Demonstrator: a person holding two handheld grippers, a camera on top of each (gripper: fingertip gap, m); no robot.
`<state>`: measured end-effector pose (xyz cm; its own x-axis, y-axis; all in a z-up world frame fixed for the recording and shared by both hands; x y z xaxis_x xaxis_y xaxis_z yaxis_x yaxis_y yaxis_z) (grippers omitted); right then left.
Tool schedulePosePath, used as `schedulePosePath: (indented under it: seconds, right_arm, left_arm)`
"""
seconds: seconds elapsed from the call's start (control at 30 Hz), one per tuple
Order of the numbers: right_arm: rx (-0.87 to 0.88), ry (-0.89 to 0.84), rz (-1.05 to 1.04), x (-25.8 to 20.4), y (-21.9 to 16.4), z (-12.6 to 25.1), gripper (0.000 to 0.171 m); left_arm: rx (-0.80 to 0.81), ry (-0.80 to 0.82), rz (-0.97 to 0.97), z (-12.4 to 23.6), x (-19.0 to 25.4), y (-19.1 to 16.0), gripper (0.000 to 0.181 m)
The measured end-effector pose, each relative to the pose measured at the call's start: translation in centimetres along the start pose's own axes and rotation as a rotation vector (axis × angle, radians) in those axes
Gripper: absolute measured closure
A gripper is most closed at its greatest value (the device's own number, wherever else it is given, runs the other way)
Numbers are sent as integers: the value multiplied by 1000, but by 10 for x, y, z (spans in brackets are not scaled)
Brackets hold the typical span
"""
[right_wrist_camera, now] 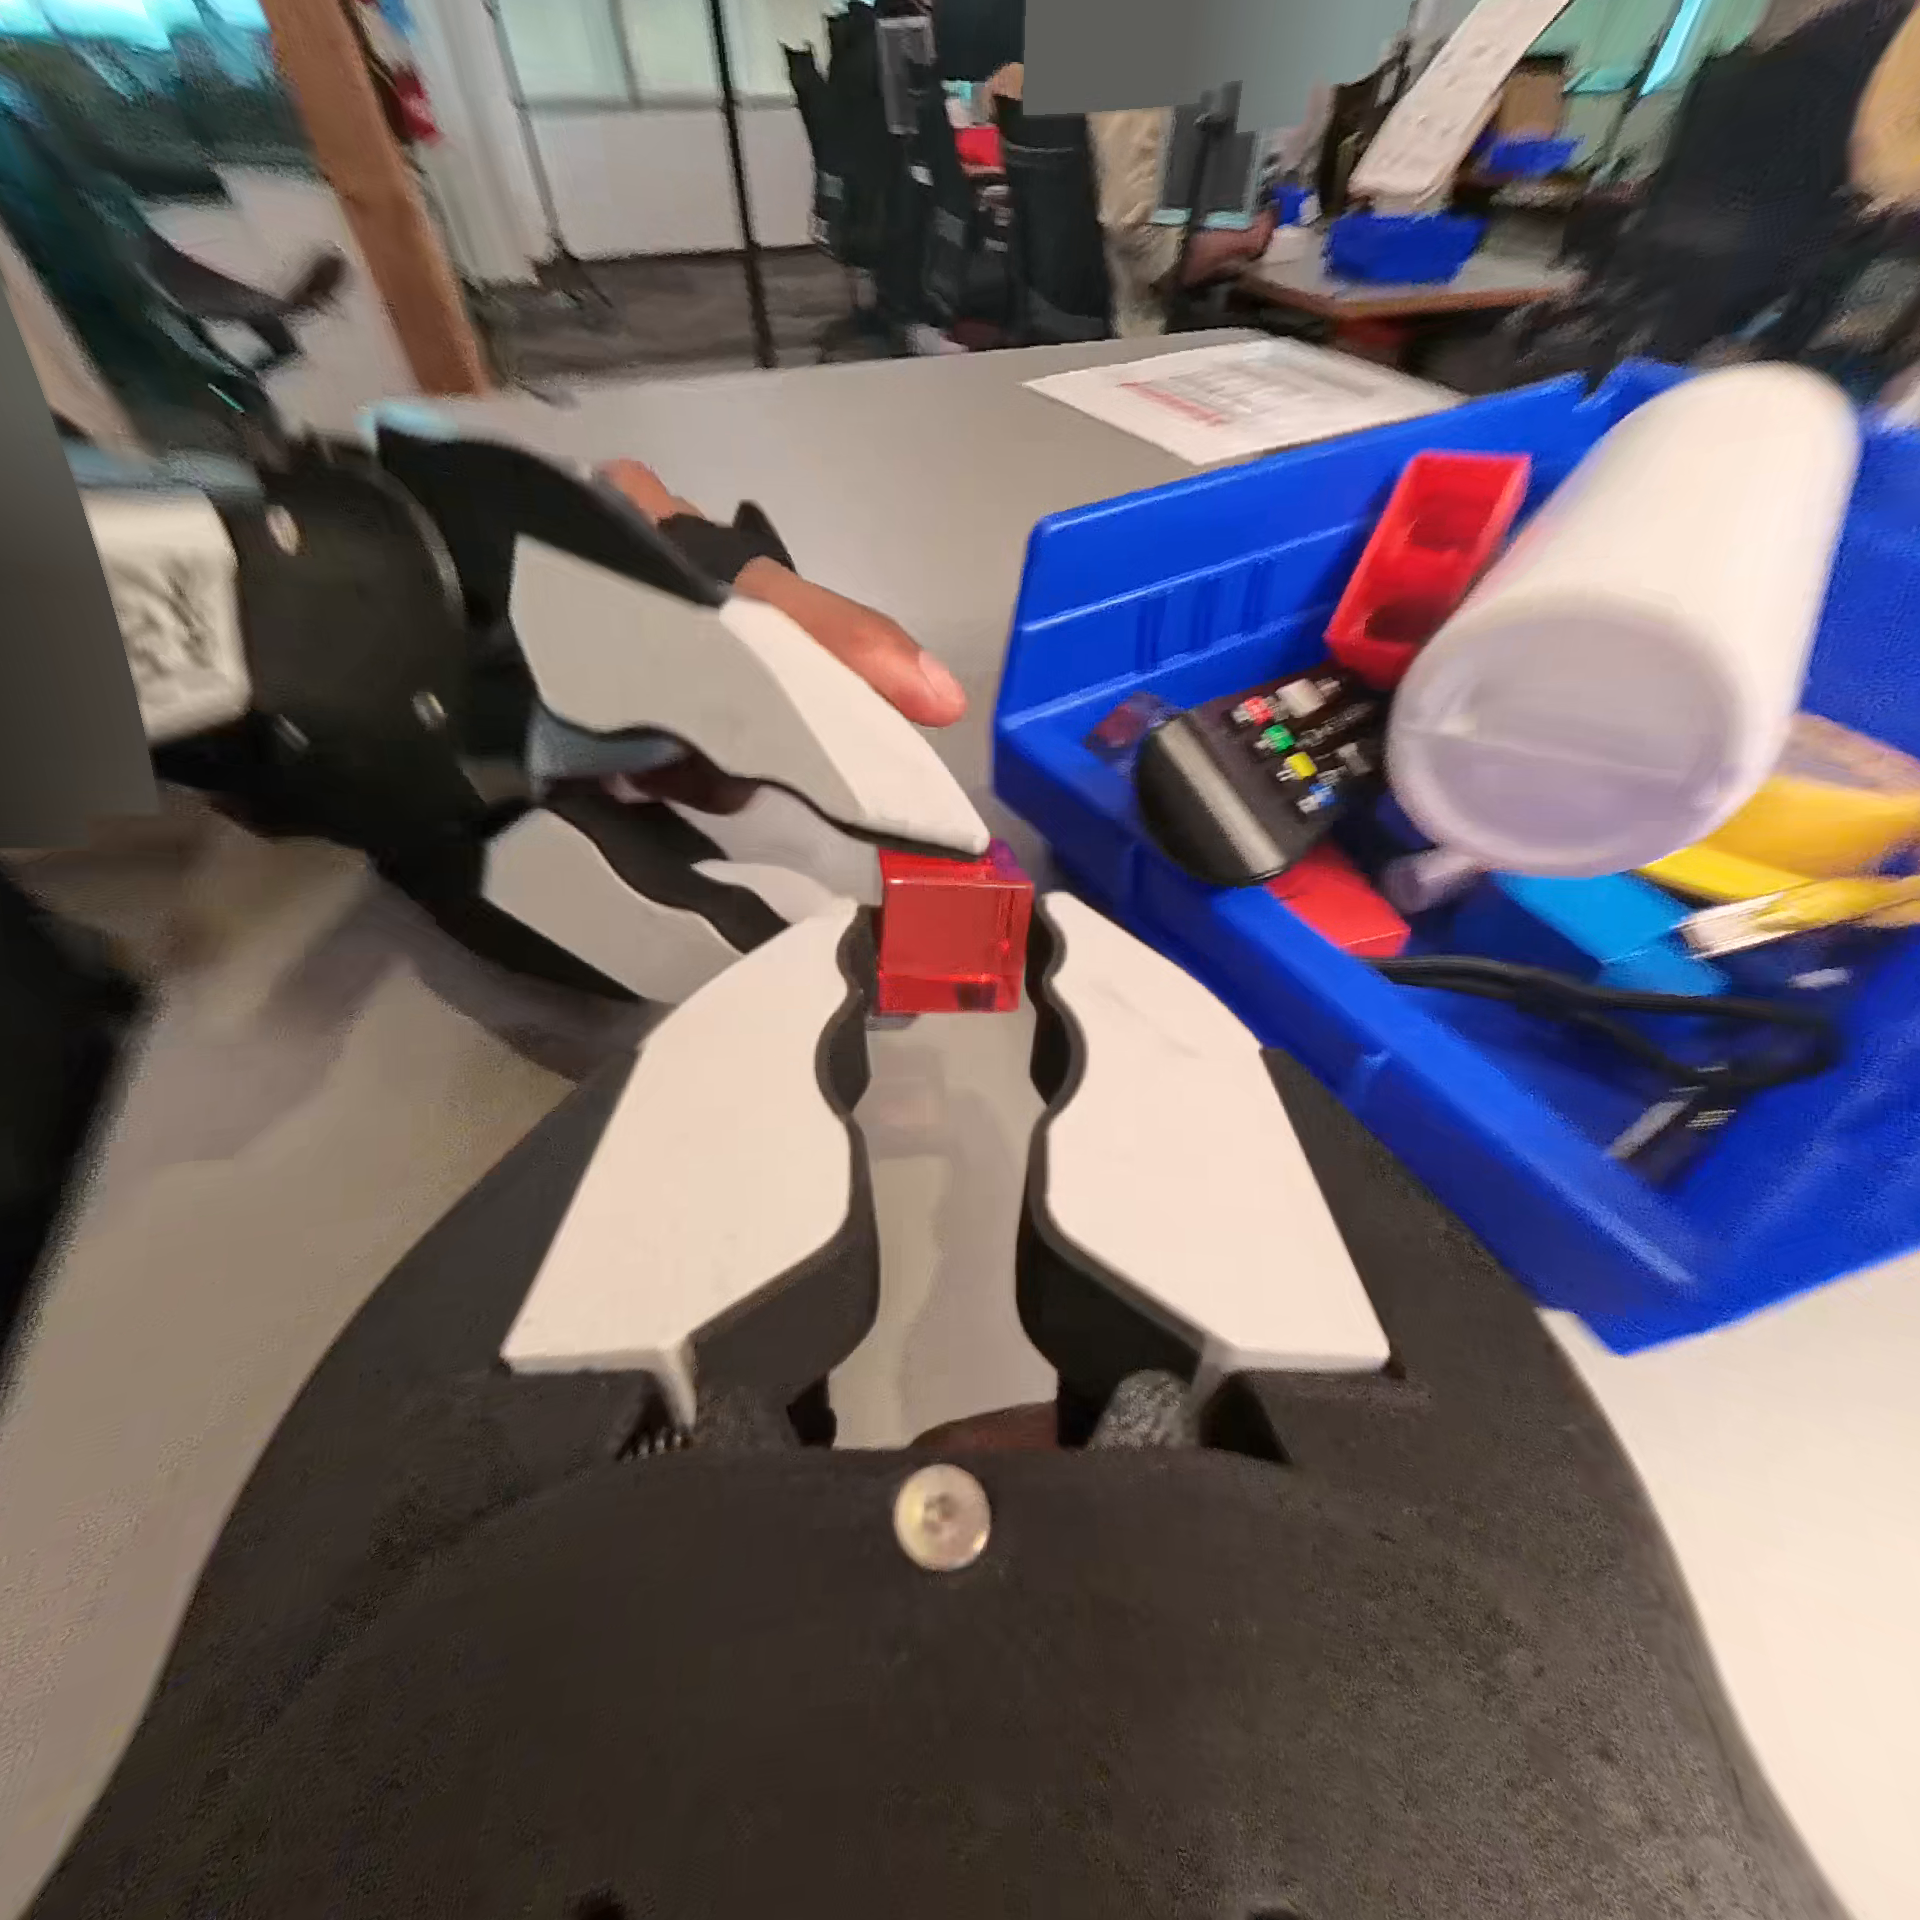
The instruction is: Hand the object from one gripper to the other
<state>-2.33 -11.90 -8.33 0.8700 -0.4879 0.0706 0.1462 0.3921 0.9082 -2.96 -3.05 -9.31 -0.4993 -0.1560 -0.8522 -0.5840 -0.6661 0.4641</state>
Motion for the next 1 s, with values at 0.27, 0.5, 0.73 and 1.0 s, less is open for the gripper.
schedulePosePath:
  seconds: [0.27, 0.5, 0.73, 1.0]
  right_arm:
    - [-59, -488, 625, -8, -1, 0, 145]
    - [-63, -585, 855, -25, -1, -6, 145]
    - [-52, -376, 601, -19, -3, -5, 135]
    - [38, 47, -107, 6, 3, 4, 122]
  left_arm:
    - [-10, -452, 863, -5, -25, -14, 130]
    - [34, -632, 1131, -7, -18, -7, 134]
    - [-75, -273, 702, -8, -19, -19, 153]
    - [-77, 39, 81, -4, -6, -4, 153]
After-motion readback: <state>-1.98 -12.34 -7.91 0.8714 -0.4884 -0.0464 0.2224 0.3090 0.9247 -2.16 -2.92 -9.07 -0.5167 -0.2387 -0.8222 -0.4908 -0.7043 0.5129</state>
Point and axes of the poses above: each gripper's, where its closed fingertips meet, z back along the fingers, y out of its top, x = y × z across the jaws, the point moved 6 cm from there along z, back along the fingers, and after that the axes turned 9 degrees about -x, right-handed, at the moved point
